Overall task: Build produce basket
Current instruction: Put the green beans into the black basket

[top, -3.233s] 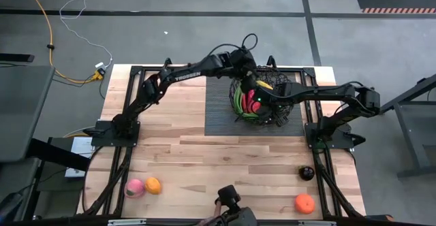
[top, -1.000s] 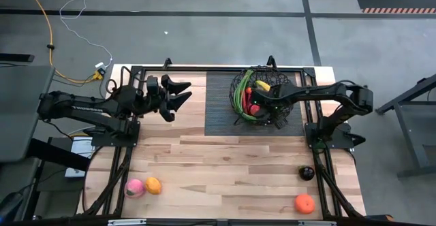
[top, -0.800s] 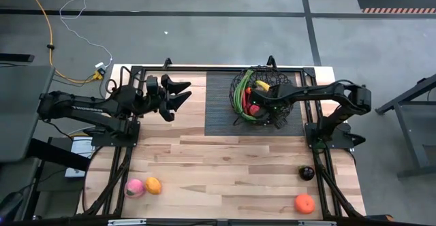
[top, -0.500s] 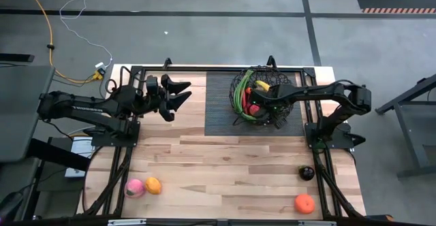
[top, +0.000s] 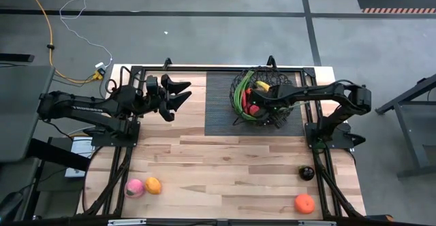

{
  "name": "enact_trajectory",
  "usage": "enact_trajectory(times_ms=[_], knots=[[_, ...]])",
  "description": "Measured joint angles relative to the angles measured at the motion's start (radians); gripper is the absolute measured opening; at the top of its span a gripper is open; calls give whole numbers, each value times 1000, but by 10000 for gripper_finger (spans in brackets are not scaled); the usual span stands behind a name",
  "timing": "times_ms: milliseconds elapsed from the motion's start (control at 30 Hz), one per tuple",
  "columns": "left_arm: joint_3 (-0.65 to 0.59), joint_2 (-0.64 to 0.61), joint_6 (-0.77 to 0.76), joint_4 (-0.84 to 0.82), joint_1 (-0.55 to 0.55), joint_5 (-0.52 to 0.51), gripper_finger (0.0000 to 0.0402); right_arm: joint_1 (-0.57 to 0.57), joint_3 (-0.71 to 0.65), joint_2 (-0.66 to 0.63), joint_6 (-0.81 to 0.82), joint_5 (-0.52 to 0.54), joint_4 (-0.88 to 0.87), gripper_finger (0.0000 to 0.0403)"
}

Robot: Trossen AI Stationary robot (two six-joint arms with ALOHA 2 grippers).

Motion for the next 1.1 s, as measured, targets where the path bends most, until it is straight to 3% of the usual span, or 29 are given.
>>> enact_trajectory(times_ms=[233,733,1100], knots=[[0,0,0,0,0,0,225,0,0,0,-2,29,-6,203],[1,0,0,0,1,-15,225,0,0,-136,7,-20,-59,204],[1,0,1,0,1,-16,225,5,1,-254,115,-14,-160,204]])
